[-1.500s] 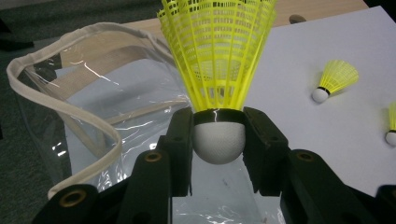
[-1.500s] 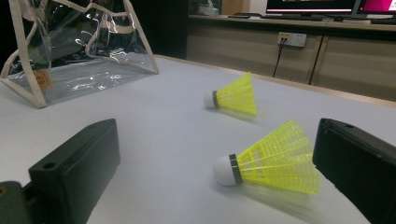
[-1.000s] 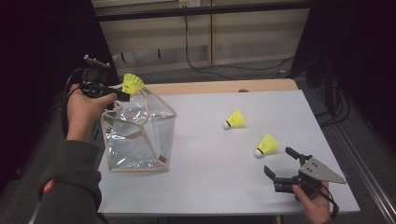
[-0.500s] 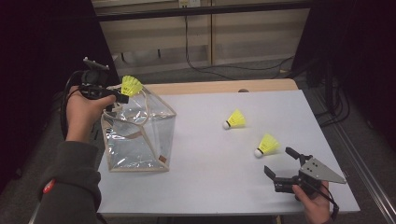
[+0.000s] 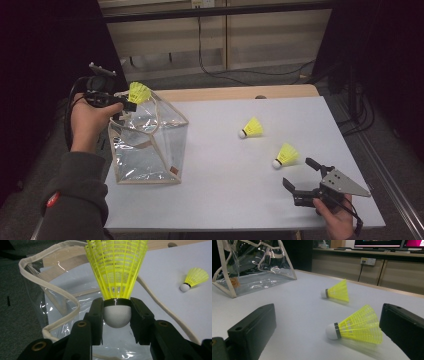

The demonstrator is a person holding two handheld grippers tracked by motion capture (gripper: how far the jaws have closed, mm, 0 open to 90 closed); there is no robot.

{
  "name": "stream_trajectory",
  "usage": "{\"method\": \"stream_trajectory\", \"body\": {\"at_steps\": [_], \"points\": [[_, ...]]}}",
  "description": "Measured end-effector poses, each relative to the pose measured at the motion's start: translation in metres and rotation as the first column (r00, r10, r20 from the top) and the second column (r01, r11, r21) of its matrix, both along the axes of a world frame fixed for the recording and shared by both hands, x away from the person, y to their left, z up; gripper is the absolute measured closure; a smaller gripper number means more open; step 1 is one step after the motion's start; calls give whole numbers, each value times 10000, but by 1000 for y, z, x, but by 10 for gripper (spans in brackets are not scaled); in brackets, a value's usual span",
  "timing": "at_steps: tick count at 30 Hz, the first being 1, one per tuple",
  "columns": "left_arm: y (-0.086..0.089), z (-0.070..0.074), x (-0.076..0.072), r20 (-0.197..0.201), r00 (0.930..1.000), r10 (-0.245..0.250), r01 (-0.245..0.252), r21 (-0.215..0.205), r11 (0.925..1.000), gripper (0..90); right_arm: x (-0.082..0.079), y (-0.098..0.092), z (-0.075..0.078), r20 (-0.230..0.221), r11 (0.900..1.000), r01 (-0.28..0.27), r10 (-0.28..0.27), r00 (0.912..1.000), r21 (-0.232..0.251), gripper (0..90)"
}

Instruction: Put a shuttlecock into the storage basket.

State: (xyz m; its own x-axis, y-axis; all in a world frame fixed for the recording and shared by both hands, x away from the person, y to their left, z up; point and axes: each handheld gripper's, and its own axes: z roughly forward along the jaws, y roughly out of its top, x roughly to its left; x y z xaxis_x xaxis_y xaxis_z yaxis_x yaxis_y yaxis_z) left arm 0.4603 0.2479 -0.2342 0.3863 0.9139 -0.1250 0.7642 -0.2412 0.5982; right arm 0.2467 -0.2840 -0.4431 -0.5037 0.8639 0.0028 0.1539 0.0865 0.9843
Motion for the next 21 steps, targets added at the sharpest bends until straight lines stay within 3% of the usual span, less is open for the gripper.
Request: {"method": "stream_trajectory", "body": {"at_steps": [21], "points": [[5,-12,3,-151,9995,266,-264,149,9995,650,0,1,0,16,10000,-35,35,10000,-13,8]]}}
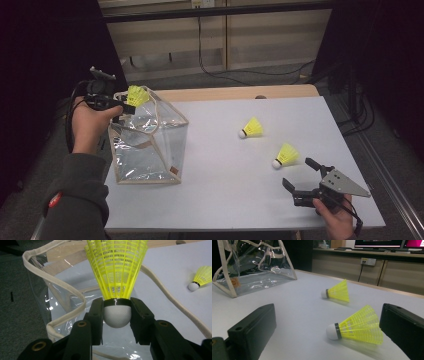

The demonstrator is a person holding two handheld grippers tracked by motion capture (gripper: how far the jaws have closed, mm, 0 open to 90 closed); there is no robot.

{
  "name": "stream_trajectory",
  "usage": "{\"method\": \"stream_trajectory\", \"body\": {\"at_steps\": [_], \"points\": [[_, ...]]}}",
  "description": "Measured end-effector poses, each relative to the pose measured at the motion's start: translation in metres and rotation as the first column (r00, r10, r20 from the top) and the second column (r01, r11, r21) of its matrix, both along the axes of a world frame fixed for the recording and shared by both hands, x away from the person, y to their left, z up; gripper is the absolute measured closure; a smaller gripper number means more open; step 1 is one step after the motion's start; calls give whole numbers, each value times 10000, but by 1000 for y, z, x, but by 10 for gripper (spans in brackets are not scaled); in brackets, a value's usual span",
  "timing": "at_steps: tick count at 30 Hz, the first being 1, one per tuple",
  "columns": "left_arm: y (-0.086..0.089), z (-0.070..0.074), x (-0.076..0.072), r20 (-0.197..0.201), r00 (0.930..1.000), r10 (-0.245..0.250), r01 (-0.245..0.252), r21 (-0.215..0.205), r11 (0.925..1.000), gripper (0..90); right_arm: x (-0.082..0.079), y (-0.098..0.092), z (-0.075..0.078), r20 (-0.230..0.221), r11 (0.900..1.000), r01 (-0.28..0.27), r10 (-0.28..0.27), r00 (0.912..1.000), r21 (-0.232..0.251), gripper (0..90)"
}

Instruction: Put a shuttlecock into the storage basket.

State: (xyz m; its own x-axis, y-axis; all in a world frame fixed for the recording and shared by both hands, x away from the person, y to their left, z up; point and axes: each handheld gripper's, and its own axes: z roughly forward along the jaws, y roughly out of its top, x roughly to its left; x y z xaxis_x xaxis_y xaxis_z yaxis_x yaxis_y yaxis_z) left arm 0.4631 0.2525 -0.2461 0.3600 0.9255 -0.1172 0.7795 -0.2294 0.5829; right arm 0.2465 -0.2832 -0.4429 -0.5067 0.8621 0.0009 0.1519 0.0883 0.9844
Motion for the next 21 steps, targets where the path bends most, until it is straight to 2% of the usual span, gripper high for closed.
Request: {"method": "stream_trajectory", "body": {"at_steps": [11,16,18,21], "points": [[1,-11,4,10,9997,223,-224,162,9996,649,0,0,0,-4,10000,16,-16,10000,7,8],[1,-13,6,183,9993,320,-321,58,9995,615,0,-1,-1,-19,10000,26,-26,10000,-8,8],[0,-12,6,219,9992,341,-341,-1,9994,564,0,-1,0,-23,10000,43,-43,10000,10,8],[-1,-11,5,180,9996,213,-213,19,9998,565,0,-1,0,-12,10000,38,-38,10000,20,8]]}}
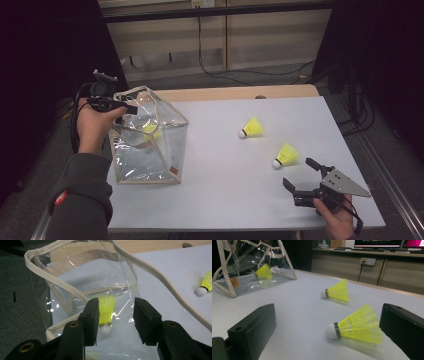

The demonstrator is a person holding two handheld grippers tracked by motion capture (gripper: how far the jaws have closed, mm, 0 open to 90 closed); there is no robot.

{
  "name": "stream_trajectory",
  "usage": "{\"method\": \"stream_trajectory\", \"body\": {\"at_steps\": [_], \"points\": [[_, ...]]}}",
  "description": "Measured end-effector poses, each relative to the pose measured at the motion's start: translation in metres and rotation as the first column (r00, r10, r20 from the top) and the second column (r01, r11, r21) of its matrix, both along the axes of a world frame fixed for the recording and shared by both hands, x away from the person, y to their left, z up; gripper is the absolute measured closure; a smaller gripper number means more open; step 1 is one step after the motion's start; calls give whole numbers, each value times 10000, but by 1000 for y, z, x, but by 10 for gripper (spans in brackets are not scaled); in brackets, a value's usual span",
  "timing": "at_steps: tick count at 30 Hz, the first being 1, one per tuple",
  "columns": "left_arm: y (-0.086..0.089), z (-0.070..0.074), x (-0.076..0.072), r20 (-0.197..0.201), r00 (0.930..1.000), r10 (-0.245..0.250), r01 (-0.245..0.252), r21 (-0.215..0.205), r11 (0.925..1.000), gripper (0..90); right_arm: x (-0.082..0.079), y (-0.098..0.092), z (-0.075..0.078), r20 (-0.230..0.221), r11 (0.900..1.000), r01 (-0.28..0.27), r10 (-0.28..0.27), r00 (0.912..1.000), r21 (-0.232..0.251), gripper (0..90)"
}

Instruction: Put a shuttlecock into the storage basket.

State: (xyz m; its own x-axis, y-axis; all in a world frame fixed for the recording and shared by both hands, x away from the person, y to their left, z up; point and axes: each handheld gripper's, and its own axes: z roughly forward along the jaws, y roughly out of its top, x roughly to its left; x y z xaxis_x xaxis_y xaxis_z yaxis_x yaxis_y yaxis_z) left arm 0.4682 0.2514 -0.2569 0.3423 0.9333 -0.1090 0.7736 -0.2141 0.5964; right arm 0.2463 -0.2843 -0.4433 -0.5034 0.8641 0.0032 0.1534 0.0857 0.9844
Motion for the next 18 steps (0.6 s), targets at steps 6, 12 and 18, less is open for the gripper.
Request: {"method": "stream_trajectory", "body": {"at_steps": [6,12,18], "points": [[-3,7,-3,116,9998,-145,148,-255,9996,519,0,-1,0,29,10000,-6,6,10000,-43,8],[-15,17,-6,116,9977,-675,682,-717,9951,482,0,0,0,40,10000,-16,16,10000,-76,8],[-24,22,-9,194,9954,-943,957,-960,9908,448,0,0,1,63,10000,7,-6,10000,-49,8]]}}
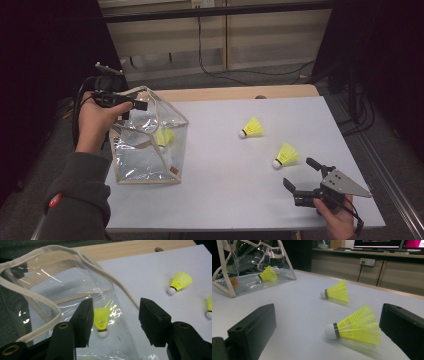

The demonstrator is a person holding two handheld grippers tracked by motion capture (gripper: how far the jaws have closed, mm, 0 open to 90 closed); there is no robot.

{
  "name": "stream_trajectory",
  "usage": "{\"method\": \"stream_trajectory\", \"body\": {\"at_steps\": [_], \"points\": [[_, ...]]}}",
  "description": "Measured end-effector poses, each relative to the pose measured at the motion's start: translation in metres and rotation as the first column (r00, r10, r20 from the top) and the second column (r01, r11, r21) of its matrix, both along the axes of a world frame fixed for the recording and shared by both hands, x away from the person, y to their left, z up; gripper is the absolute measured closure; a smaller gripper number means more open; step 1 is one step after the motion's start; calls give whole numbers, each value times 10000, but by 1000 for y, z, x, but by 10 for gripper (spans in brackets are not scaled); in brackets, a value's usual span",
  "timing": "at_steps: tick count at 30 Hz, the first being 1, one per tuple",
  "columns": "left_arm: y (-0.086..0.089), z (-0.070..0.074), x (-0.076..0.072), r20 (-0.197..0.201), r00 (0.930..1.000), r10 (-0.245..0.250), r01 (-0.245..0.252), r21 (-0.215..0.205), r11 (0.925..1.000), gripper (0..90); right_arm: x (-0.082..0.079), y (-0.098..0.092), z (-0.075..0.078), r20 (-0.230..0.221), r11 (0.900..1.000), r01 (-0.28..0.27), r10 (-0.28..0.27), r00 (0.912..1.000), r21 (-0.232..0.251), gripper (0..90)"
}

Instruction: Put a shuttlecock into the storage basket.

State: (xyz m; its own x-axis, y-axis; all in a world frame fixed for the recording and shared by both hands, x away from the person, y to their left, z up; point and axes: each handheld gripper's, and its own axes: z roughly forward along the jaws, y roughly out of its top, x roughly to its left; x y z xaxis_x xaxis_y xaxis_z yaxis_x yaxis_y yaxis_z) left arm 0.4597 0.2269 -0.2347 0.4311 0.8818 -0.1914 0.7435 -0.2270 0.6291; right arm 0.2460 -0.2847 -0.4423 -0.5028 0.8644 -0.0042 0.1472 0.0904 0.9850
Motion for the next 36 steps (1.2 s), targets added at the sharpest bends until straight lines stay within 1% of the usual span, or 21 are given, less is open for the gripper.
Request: {"method": "stream_trajectory", "body": {"at_steps": [2,5,8,9,10,11,12,14,15,16,18,19,23,25,26,27,30,31,32,36], "points": [[-3,2,-1,8,9995,-304,304,-9,9995,439,0,0,0,-4,10000,-2,2,10000,-4,8],[-9,5,-3,97,9986,-513,515,-268,9983,431,0,0,0,-25,10000,3,-3,10000,30,8],[-14,7,-4,95,9975,-700,702,-286,9971,417,0,-1,0,-27,10000,8,-8,10000,-8,8],[-17,8,-6,163,9968,-786,792,-390,9961,411,0,-1,0,-24,10000,7,-7,10000,-10,8],[-19,9,-6,172,9961,-862,867,-354,9956,410,0,-1,0,-31,10000,-1,1,10000,-1,8],[-19,9,-6,172,9961,-862,867,-354,9956,407,0,0,0,-23,10000,-36,36,10000,27,8],[-22,10,-8,182,9950,-985,992,-437,9941,401,0,0,0,-8,10000,-27,27,10000,13,8],[-23,10,-8,163,9947,-1019,1026,-511,9934,389,0,0,0,-32,10000,-35,35,10000,42,8],[-24,11,-9,155,9936,-1119,1126,-546,9921,389,0,0,0,-32,10000,-35,35,10000,42,8],[-28,11,-10,145,9924,-1221,1227,-524,9911,388,0,0,0,-12,10000,-40,40,10000,20,8],[-29,12,-10,166,9920,-1248,1255,-558,9905,378,0,0,0,-35,10000,-61,61,10000,24,8],[-33,13,-12,193,9905,-1361,1370,-582,9889,372,0,0,1,-24,10000,-62,62,10000,12,8],[-39,14,-13,183,9887,-1487,1495,-556,9872,350,0,0,1,-20,10000,-69,69,10000,4,8],[-43,13,-15,227,9861,-1644,1655,-562,9846,339,0,0,1,-3,10000,-66,66,10000,-2,8],[-48,13,-16,221,9838,-1779,1788,-521,9825,335,0,0,1,-2,10000,-70,70,10000,6,8],[-48,13,-16,221,9838,-1779,1788,-521,9825,330,0,0,1,-2,10000,-70,70,10000,2,8],[-55,13,-17,181,9789,-2035,2041,-502,9777,319,0,0,1,-13,10000,-59,59,10000,20,8],[-58,13,-18,167,9784,-2059,2065,-547,9769,316,0,0,1,-28,10000,-62,62,10000,15,8],[-60,13,-18,130,9761,-2171,2175,-522,9747,316,0,0,1,-28,10000,-62,62,10000,15,8],[-67,12,-19,123,9728,-2314,2317,-524,9714,294,0,0,1,2,10000,-58,58,10000,28,8]]}}
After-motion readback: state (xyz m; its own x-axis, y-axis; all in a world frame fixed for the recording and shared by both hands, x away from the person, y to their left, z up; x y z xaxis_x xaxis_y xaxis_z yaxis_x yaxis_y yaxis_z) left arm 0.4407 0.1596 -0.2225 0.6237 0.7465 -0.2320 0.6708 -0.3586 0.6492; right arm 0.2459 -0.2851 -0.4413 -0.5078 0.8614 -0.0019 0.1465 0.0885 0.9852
